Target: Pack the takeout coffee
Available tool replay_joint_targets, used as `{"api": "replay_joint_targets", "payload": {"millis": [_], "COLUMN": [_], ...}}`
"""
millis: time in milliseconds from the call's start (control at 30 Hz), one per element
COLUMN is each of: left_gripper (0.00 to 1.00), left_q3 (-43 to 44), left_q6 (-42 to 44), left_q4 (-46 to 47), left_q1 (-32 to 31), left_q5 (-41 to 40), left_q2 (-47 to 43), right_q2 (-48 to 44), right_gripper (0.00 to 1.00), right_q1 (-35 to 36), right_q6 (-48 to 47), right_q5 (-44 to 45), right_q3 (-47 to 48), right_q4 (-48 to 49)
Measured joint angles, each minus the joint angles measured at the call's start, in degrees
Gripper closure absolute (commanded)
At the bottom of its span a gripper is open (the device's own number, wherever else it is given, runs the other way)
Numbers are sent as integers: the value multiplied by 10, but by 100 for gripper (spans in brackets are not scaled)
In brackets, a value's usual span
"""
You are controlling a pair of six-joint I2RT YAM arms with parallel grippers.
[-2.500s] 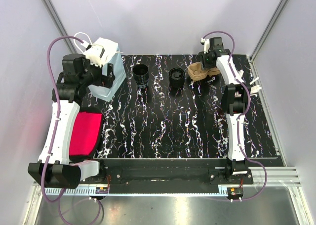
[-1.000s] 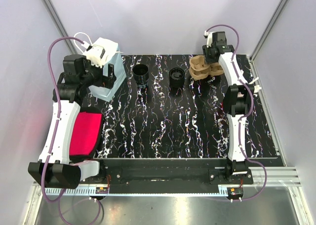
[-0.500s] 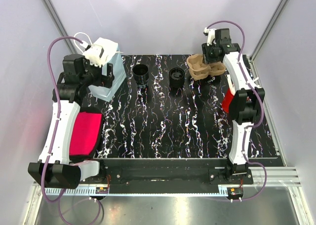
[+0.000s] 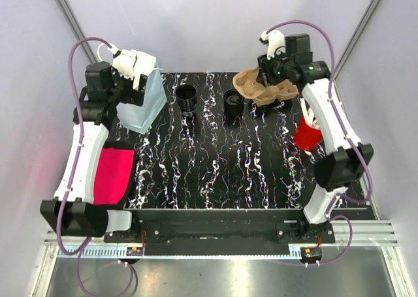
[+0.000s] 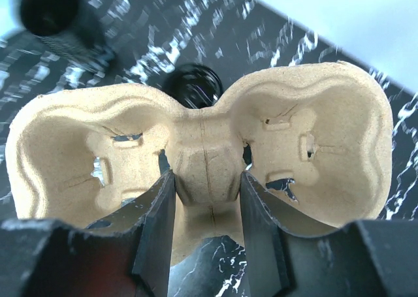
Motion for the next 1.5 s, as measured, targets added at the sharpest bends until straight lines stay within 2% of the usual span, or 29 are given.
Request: {"api": "replay_joint_targets", "payload": {"millis": [233, 400, 500, 533, 600, 733, 767, 867, 900, 1000, 1233, 1500], "left_gripper": [7, 18, 28, 35, 43, 52, 59, 69, 77, 88, 100, 100], "left_q3": [0, 0, 0, 0, 0, 0, 0, 0, 0, 0, 3, 4], "left_q6": [31, 43, 50, 52, 54, 62, 64, 65, 66, 63, 59, 43], "left_q4": [27, 53, 60, 62, 64, 65, 65, 65, 64, 60, 40, -1], "left_q1": [0, 3, 6, 7, 9, 11, 11, 11, 12, 12, 12, 12], "left_q5": [-9, -16, -16, -16, -14, -10, -8, -1, 2, 15, 52, 61], "left_q2": [47, 75, 91, 96, 105, 116, 118, 123, 123, 124, 122, 87], "right_q2": [-94, -127, -131, -131, -131, -134, -135, -138, -139, -141, -141, -141], "right_gripper": [56, 56, 56, 56, 56, 56, 55, 55, 55, 55, 55, 54], "right_q1": [0, 0, 0, 0, 0, 0, 0, 0, 0, 0, 0, 0], "right_q6": [0, -4, -7, -7, -9, -9, -10, -11, -11, -11, -11, -11], "right_q5": [-59, -88, -98, -100, -104, -113, -116, -125, -127, -127, -127, -127], "right_q3": [0, 0, 0, 0, 0, 0, 0, 1, 3, 7, 21, 40], "right_q4": [-15, -40, -56, -61, -69, -88, -92, -101, -106, -111, -116, -116]}}
